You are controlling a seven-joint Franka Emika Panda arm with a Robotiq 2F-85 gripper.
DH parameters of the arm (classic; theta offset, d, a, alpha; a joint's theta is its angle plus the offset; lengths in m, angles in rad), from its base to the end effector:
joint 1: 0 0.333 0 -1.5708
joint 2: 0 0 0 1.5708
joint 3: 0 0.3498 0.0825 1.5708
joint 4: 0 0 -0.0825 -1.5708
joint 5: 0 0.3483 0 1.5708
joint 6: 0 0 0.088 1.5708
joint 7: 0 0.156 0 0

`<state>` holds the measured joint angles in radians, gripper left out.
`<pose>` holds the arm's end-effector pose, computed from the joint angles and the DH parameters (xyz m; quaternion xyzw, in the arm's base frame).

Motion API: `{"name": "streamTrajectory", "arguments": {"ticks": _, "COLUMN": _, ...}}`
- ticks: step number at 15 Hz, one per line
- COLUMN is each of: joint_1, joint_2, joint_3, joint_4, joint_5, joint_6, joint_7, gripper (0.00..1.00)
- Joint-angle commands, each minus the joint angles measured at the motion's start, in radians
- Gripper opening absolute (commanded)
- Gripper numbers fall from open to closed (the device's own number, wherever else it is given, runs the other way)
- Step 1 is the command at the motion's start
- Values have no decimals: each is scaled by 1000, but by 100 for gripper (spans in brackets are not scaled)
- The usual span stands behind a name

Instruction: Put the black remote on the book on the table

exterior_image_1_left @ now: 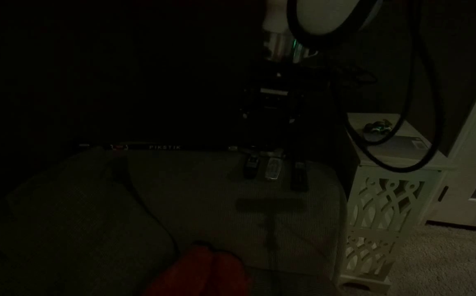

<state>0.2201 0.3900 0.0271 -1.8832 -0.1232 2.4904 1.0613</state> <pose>0.6295 0.1544 0.3299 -0.9284 0.3534 -0.1088 0.0363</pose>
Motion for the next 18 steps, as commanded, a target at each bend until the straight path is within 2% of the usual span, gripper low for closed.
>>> {"name": "streamTrajectory", "arguments": {"ticks": 1, "joint_1": 47, "joint_2": 203, "joint_3": -94, "joint_4": 233, "joint_5": -112, "joint_6": -85, "joint_7": 32, "gripper": 100}}
{"name": "streamTrajectory", "arguments": {"ticks": 3, "joint_1": 63, "joint_2": 301, "joint_3": -123, "joint_4": 338, "joint_5": -82, "joint_6": -179, "joint_7": 82, "gripper": 100}}
{"name": "streamTrajectory", "arguments": {"ticks": 7, "joint_1": 36, "joint_2": 468, "joint_3": -94, "joint_4": 536, "joint_5": -7, "joint_6": -401, "joint_7": 68, "gripper": 100}}
{"name": "streamTrajectory", "arguments": {"ticks": 8, "joint_1": 42, "joint_2": 369, "joint_3": -102, "joint_4": 391, "joint_5": -39, "joint_6": -296, "joint_7": 54, "gripper": 100}}
{"name": "streamTrajectory", "arguments": {"ticks": 13, "joint_1": 42, "joint_2": 392, "joint_3": -104, "joint_4": 416, "joint_5": -37, "joint_6": -303, "joint_7": 53, "gripper": 100}}
{"name": "streamTrajectory", "arguments": {"ticks": 15, "joint_1": 10, "joint_2": 397, "joint_3": -71, "joint_4": 411, "joint_5": 9, "joint_6": -284, "joint_7": 14, "gripper": 100}}
{"name": "streamTrajectory", "arguments": {"ticks": 18, "joint_1": -12, "joint_2": 438, "joint_3": -56, "joint_4": 453, "joint_5": 60, "joint_6": -266, "joint_7": -7, "gripper": 100}}
